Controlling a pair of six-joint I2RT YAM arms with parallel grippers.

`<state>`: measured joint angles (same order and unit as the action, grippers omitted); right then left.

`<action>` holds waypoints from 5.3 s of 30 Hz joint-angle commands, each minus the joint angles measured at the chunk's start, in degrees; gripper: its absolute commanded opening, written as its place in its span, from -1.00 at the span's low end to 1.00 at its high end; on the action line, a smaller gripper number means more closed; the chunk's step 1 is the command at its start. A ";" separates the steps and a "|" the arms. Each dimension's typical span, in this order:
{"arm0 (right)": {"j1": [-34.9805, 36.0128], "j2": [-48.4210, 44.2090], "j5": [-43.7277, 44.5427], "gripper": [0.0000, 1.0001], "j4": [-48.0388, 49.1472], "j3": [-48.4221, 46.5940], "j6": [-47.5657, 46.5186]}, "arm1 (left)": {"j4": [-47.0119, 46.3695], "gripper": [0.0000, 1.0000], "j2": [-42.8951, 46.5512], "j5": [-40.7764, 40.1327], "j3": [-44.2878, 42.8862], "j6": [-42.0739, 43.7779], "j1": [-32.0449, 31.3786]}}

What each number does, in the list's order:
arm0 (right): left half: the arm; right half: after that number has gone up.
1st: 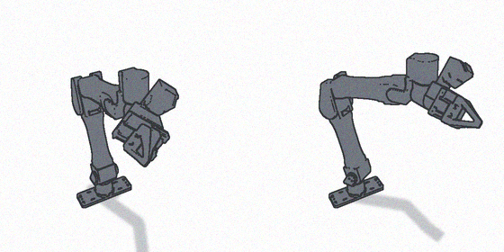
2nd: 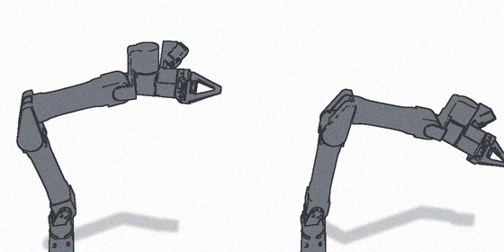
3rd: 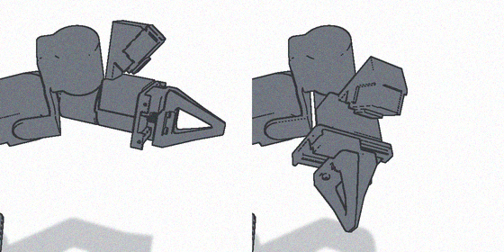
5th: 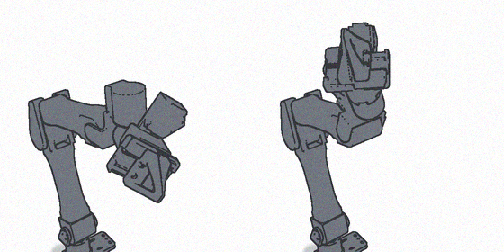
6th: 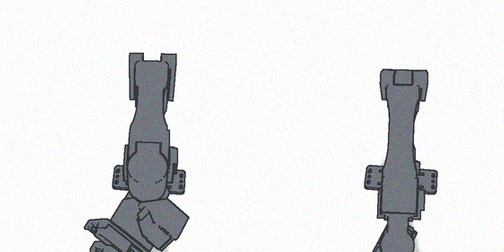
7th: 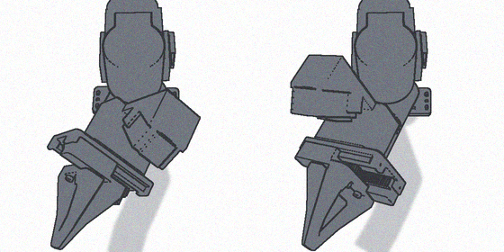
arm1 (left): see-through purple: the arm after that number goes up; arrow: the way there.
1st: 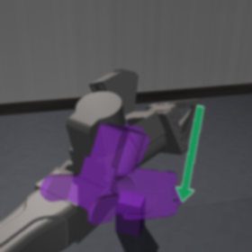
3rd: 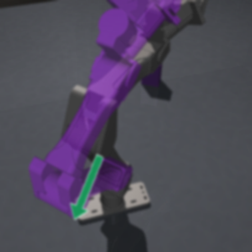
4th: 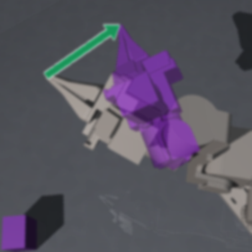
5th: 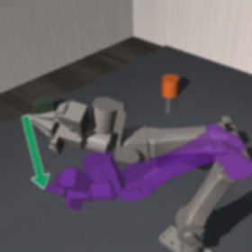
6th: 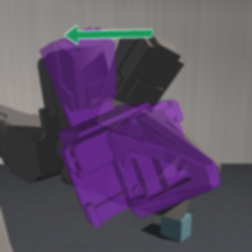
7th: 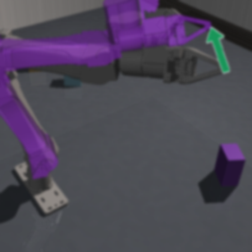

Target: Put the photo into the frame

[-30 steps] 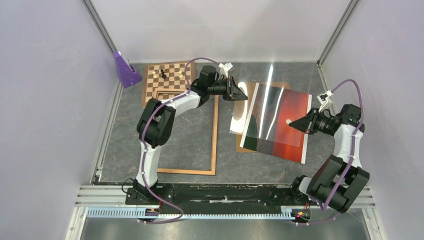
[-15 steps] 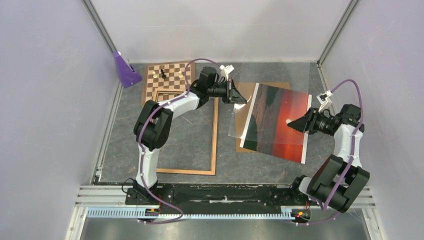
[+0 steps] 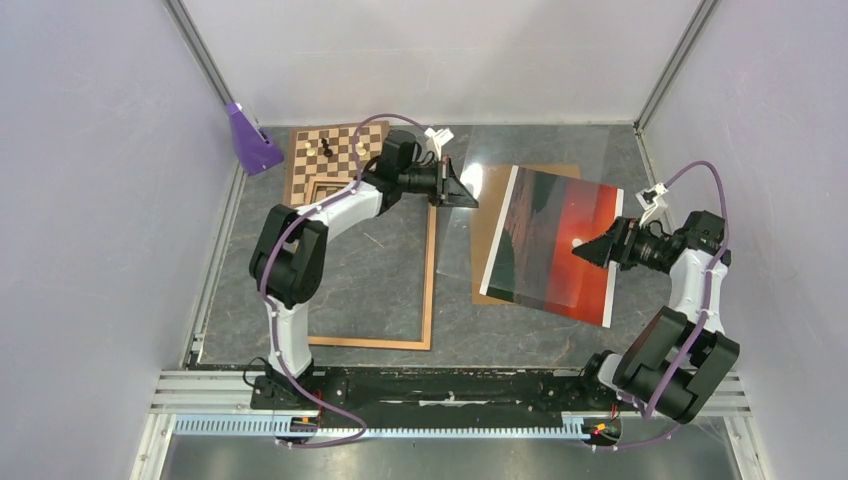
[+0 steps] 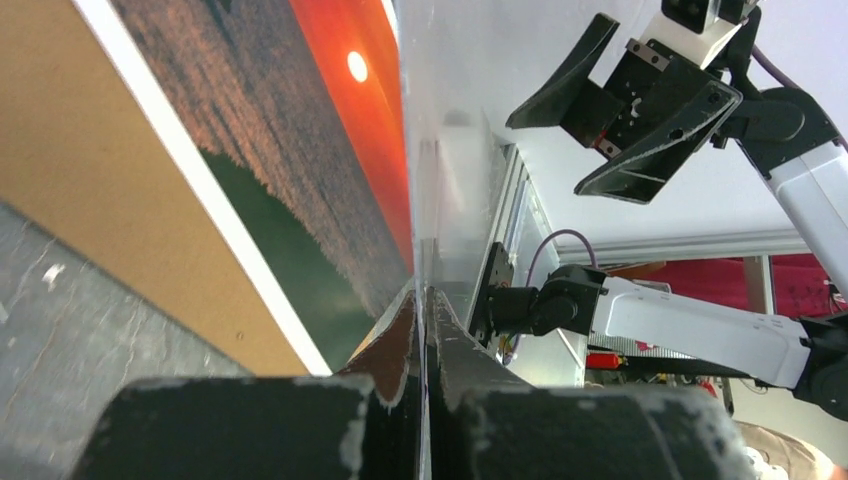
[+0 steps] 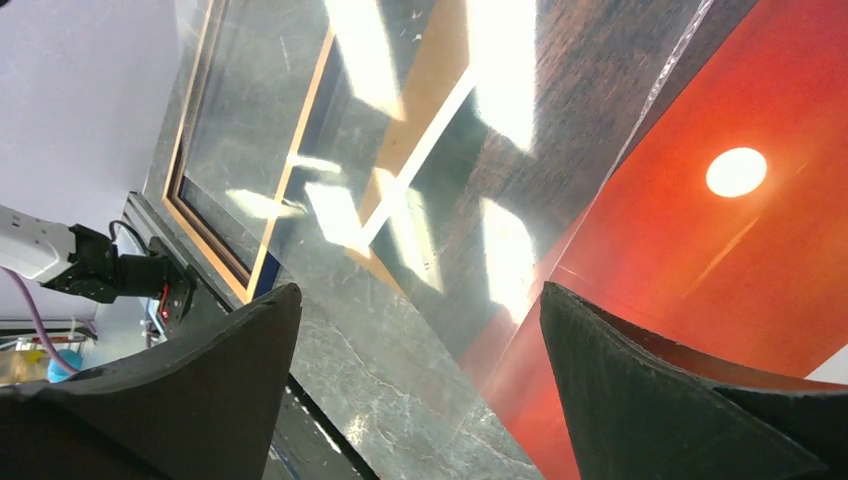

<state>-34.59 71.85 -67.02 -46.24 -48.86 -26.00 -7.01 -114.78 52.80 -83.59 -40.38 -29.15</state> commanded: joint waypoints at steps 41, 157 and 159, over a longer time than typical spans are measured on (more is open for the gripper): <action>52.99 6.74 36.49 0.86 48.05 2.23 29.39 | 72.24 -0.95 26.49 -12.41 7.03 56.88 38.16; 57.87 17.92 35.30 0.67 56.65 -0.88 32.30 | 57.07 -0.95 33.21 -20.72 20.05 52.44 41.54; 57.88 17.93 35.29 0.67 56.66 -0.82 32.28 | 57.00 -0.95 33.24 -20.71 20.05 52.49 41.46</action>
<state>23.44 90.70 -31.00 8.97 -49.50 7.01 50.83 -82.26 33.04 -61.56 9.23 11.94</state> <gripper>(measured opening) 0.837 0.034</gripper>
